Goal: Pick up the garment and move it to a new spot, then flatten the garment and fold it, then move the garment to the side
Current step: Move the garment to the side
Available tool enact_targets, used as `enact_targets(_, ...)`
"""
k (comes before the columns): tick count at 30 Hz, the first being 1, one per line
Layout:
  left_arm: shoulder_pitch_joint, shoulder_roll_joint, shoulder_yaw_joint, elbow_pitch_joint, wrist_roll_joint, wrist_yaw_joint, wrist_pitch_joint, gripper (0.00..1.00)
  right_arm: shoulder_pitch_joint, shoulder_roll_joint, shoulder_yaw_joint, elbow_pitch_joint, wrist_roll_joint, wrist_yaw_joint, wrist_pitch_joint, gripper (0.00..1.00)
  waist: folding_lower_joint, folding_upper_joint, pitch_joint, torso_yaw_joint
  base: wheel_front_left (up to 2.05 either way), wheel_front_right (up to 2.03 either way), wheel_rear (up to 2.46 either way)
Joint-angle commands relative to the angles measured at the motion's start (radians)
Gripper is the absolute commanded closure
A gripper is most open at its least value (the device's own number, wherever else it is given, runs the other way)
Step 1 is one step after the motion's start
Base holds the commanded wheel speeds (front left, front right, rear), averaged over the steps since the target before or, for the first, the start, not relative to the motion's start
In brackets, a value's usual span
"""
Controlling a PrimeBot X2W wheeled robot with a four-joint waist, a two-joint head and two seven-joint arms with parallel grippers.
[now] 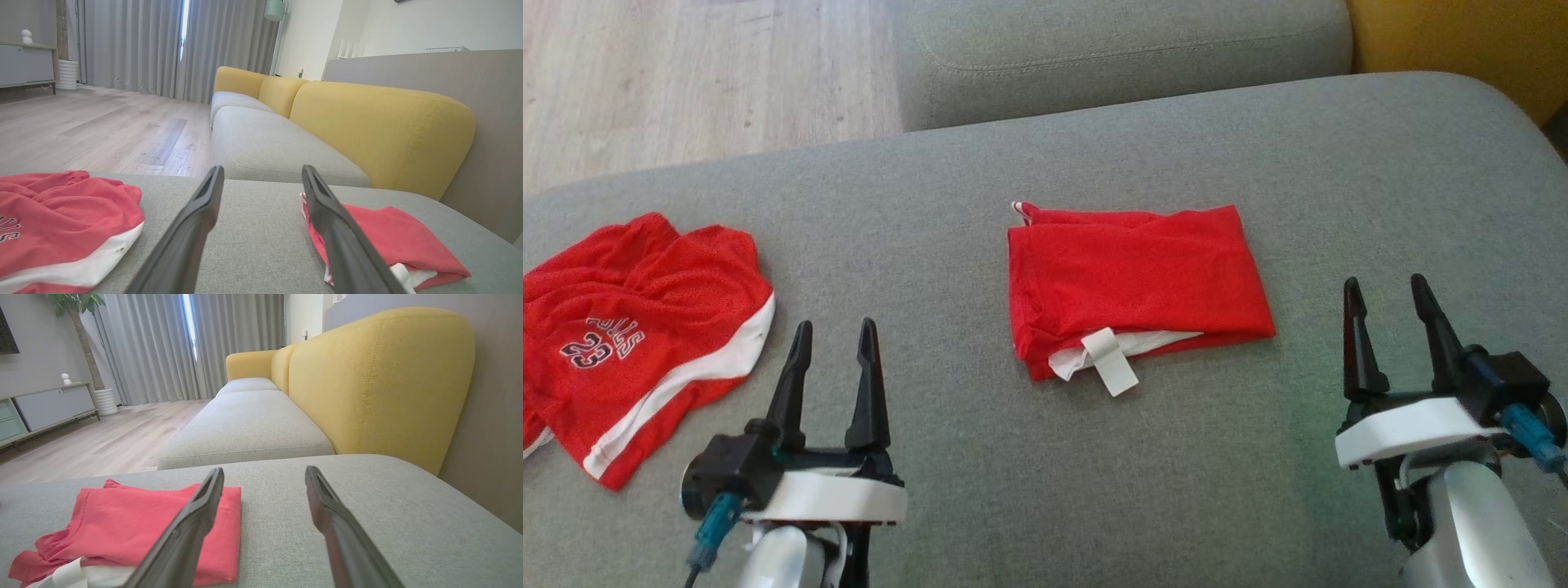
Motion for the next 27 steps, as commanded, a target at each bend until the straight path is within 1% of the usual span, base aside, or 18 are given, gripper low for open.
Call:
enact_targets(1,-0.029,0.004,0.033,-0.030,0.005,-0.003,-0.005,0.00,-0.024,0.007,0.021,-0.036,-0.010,-0.001,-0.011,0.00,0.0001,-0.0001,0.001,0.001,0.00,0.00,0.00)
enact_targets(8,-0.044,0.004,0.020,-0.038,0.005,-0.002,-0.005,0.00,-0.047,0.010,0.021,-0.034,-0.019,-0.001,-0.003,0.00,0.0001,-0.0001,0.026,0.020,0.00,0.00,0.00)
enact_targets(14,-0.086,0.004,0.000,-0.048,0.003,-0.002,-0.005,0.00,-0.121,0.012,0.011,0.006,-0.029,-0.001,0.058,0.00,0.0001,-0.0001,0.091,0.049,0.00,0.00,0.00)
enact_targets(18,-0.122,0.004,-0.024,-0.049,-0.003,-0.003,-0.005,0.00,-0.181,0.013,0.007,0.080,-0.011,-0.001,0.130,0.00,0.0001,-0.0001,0.135,0.080,0.00,0.00,0.00)
enact_targets(19,-0.139,0.004,-0.033,-0.048,-0.007,-0.002,-0.005,0.00,-0.210,0.013,0.002,0.124,-0.011,-0.001,0.160,0.00,0.0001,-0.0001,0.154,0.096,0.00,0.00,0.00)
enact_targets(20,-0.139,0.004,-0.033,-0.048,-0.007,-0.002,-0.005,0.00,-0.210,0.013,0.002,0.124,-0.011,-0.001,0.160,0.00,0.0001,-0.0001,0.154,0.096,0.00,0.00,0.00)
enact_targets(21,-0.152,0.004,-0.037,-0.046,-0.011,0.000,-0.005,0.00,-0.240,0.013,-0.018,0.166,-0.006,-0.001,0.179,0.00,0.0001,-0.0001,0.168,0.110,0.00,0.00,0.00)
enact_targets(24,-0.167,0.004,-0.041,-0.042,-0.014,0.001,-0.005,0.00,-0.282,0.013,-0.040,0.235,-0.012,-0.001,0.213,0.00,0.0001,-0.0001,0.187,0.128,0.00,0.00,0.00)
enact_targets(27,-0.177,0.004,-0.046,-0.039,-0.019,0.002,-0.005,0.00,-0.318,0.013,-0.038,0.301,0.000,-0.001,0.235,0.00,0.0001,-0.0001,0.200,0.143,0.00,0.00,0.00)
